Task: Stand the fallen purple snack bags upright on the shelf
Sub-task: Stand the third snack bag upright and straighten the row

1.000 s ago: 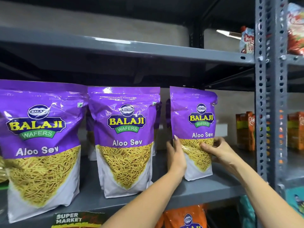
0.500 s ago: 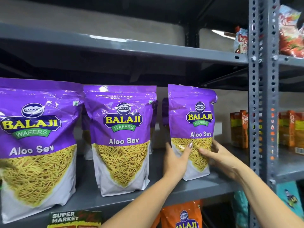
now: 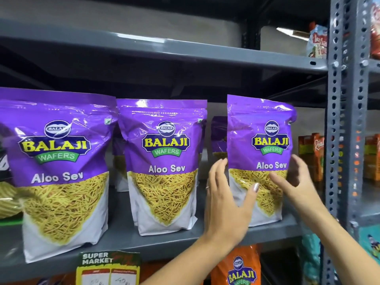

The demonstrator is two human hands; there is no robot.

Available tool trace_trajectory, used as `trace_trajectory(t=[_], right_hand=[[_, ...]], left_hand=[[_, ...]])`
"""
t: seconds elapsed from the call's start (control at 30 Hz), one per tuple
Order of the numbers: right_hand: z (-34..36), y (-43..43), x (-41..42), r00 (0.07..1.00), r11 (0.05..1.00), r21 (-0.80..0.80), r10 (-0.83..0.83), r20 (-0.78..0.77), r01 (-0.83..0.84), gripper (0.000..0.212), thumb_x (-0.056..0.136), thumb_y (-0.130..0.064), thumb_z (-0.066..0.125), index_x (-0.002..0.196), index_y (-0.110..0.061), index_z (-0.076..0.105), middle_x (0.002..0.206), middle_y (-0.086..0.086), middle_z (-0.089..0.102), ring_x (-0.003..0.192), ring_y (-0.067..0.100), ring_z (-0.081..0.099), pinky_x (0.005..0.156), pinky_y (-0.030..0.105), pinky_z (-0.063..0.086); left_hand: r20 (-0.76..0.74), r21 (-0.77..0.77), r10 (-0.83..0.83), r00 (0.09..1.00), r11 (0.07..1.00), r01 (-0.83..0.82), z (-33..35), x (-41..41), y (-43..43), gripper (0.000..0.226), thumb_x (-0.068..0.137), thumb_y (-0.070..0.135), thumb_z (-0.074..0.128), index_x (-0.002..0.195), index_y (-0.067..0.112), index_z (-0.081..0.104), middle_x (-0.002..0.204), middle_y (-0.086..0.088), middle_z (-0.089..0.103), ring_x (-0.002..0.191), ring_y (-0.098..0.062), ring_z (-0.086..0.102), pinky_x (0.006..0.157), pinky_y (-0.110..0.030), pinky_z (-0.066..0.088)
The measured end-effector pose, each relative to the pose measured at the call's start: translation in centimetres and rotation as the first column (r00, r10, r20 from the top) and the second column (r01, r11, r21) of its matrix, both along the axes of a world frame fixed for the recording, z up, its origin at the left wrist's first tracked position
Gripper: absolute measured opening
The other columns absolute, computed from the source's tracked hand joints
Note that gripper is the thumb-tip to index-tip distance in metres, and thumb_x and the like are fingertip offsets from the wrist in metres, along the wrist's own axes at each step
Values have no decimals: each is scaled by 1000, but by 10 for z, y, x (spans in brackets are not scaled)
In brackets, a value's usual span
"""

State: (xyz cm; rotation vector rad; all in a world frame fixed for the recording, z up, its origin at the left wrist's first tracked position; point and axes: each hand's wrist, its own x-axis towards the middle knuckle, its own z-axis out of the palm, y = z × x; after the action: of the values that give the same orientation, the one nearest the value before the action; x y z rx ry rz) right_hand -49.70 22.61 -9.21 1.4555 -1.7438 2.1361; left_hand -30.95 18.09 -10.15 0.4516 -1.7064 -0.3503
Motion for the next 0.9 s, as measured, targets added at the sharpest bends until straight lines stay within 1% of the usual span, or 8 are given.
trace_trajectory(t=[0.1,0.17,0.23,0.3,0.4,0.67,0.77,0.9], right_hand=[[4,-1,33,911,870,-417,-366,-193,262,67,74,-51,69,129,-18,50,118,-12,55,115,24,57,99,45,46],[3,-6,52,791,732,-582,-567,-229,355,55,80,-40,67,123,-9,54,121,6,54,115,29,52,102,43,43],[3,-14,65,694,651,-624,-682,-229,433,60,82,-40,66,125,-1,52,129,22,52,122,33,47,112,28,26],[6,-18,67,688,661,-568,-694,-213,490,73,80,-47,66,131,0,47,136,27,46,129,34,41,113,21,17],[6,-25,57,737,718,-533,-634,-235,448,79,78,-46,67,137,-1,39,140,28,40,134,31,35,116,18,14],[4,-34,29,791,821,-453,-516,-329,347,71,82,-43,58,139,-6,37,144,25,36,137,26,31,113,7,14],[3,-34,27,791,822,-452,-515,-332,346,69,83,-41,56,139,-6,37,146,25,35,137,26,32,112,7,14],[-1,-35,26,798,819,-464,-511,-320,338,66,86,-40,52,142,-8,35,150,23,32,138,25,31,109,3,15]], left_hand=[[-230,-333,84,970,929,-160,4,51,0,51,87,45,58,130,21,48,136,3,48,131,-12,43,109,-31,33],[-348,-321,168,922,903,-286,10,88,-15,46,85,38,61,126,19,50,133,0,47,127,-14,43,107,-37,35],[-397,-157,266,879,923,-350,16,118,-35,51,81,36,61,124,12,50,132,-3,43,126,-21,42,106,-49,36],[-376,-26,329,866,931,-365,17,134,-51,60,78,39,58,124,2,49,131,-13,44,126,-30,42,110,-49,31],[-309,29,337,889,938,-345,6,142,-64,66,75,42,57,124,-1,47,128,-20,46,123,-34,43,107,-31,27],[-260,212,217,941,963,-164,-3,124,-71,88,70,48,69,141,13,30,140,-9,36,132,-19,37,109,-24,25],[-240,210,233,942,960,-184,-7,119,-70,103,64,64,62,146,17,21,146,-3,32,136,-12,30,109,-22,22],[-231,191,249,941,959,-207,-4,115,-69,104,64,63,67,146,21,20,147,0,32,137,-11,30,106,-22,22]])
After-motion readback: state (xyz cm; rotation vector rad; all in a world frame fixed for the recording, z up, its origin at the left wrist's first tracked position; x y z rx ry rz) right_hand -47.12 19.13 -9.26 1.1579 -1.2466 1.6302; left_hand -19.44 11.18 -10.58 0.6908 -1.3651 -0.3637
